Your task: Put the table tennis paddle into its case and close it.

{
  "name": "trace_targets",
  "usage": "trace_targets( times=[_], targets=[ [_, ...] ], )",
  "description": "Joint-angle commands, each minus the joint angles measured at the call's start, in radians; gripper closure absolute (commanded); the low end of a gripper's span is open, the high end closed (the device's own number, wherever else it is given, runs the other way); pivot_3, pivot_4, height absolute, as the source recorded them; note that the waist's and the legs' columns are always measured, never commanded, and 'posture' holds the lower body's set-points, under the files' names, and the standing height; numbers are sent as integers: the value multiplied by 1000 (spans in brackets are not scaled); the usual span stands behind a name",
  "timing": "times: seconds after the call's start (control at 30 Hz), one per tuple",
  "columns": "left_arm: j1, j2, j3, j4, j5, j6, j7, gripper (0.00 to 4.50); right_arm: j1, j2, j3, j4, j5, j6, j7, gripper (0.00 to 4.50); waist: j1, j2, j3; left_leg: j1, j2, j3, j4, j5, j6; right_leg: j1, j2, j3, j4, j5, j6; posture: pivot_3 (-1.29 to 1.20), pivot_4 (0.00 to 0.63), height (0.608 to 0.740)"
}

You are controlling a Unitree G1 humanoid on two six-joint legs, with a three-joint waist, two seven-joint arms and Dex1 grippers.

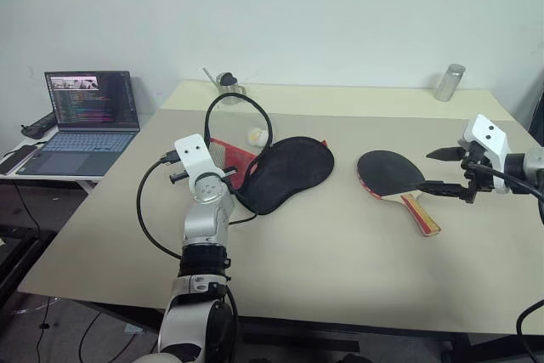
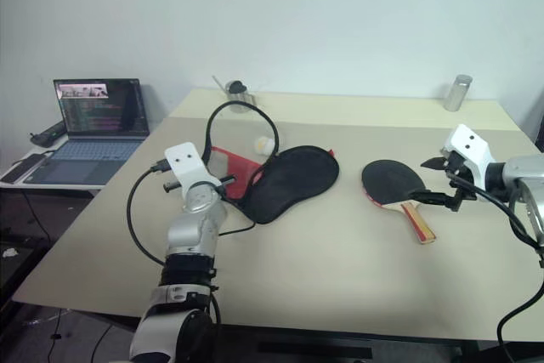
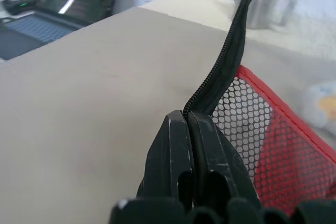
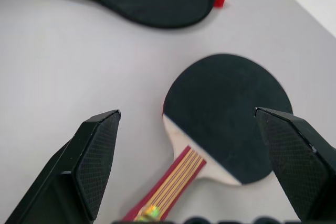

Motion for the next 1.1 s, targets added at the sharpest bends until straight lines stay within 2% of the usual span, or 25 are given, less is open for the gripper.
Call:
trace_targets(
  times=[0.03, 0.43, 0.73, 1.1],
  targets=[
    [-46, -27, 5, 16, 20, -62, 79, 4481, -1, -37, -58, -41, 24, 7, 5, 0, 1, 0, 0, 0, 0, 0, 0, 0, 0, 0, 0, 0, 0, 0, 0, 0, 150, 740],
    [-199, -137, 120, 290, -67, -224, 316, 4481, -3, -46, -58, -44, 24, 5, 4, 0, 3, -7, 4, 0, 0, 1, 0, 0, 0, 0, 0, 0, -1, 1, 1, 0, 150, 740],
    [-285, -187, 118, 416, -130, -319, 315, 4481, -2, -48, -59, -49, 27, 2, 7, 0, 3, -10, 6, 0, 0, 1, 0, 0, 0, 0, 0, 0, -1, 1, 2, 0, 150, 740],
    [-320, -255, 28, 419, -148, -317, 260, 4481, 4, -50, -61, -60, 26, 2, 8, 0, 3, -10, 6, 0, 0, 1, 0, 0, 0, 0, 0, 0, -1, 1, 2, 0, 150, 740]
  ],
)
